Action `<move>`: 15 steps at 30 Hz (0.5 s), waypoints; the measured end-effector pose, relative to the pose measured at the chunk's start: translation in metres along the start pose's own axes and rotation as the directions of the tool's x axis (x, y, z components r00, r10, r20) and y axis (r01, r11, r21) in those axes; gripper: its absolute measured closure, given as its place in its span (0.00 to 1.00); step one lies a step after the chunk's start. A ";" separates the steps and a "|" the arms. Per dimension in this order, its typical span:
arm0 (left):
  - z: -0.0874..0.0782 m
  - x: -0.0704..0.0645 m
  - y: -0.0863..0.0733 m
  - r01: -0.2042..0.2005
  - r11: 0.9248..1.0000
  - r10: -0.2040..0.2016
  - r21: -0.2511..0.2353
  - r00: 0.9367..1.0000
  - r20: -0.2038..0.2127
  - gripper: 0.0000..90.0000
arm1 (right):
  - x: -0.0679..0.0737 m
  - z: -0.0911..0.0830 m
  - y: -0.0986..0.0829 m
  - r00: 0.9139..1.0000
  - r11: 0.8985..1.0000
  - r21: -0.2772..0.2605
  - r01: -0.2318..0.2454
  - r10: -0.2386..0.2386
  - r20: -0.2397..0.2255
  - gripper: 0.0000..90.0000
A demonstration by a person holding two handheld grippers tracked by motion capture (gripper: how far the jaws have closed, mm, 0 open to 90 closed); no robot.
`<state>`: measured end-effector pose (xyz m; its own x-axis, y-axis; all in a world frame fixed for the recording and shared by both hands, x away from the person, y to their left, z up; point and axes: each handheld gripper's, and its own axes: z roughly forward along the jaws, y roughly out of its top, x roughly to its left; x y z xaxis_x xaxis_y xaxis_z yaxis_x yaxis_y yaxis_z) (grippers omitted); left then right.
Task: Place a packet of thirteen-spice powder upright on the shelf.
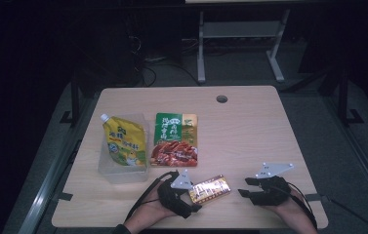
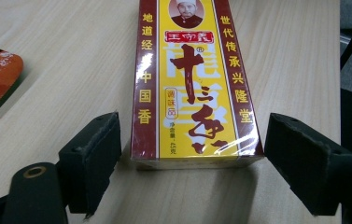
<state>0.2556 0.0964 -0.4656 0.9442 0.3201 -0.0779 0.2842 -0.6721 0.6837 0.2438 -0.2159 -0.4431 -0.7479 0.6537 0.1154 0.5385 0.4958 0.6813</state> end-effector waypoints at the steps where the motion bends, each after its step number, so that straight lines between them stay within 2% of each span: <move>1: 0.001 -0.001 0.000 0.007 1.000 -0.007 -0.007 1.000 -0.006 0.22 | 0.000 -0.001 0.000 1.000 1.000 -0.003 0.001 -0.001 0.002 0.55; 15: 0.001 -0.001 0.000 0.017 1.000 -0.017 0.006 1.000 -0.003 0.34 | -0.001 -0.002 0.001 1.000 1.000 -0.010 0.003 -0.003 0.007 0.55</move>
<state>0.2547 0.0950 -0.4663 0.9387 0.3335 -0.0871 0.3012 -0.6706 0.6780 0.2437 -0.2171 -0.4413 -0.7467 0.6562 0.1084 0.5323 0.4918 0.6890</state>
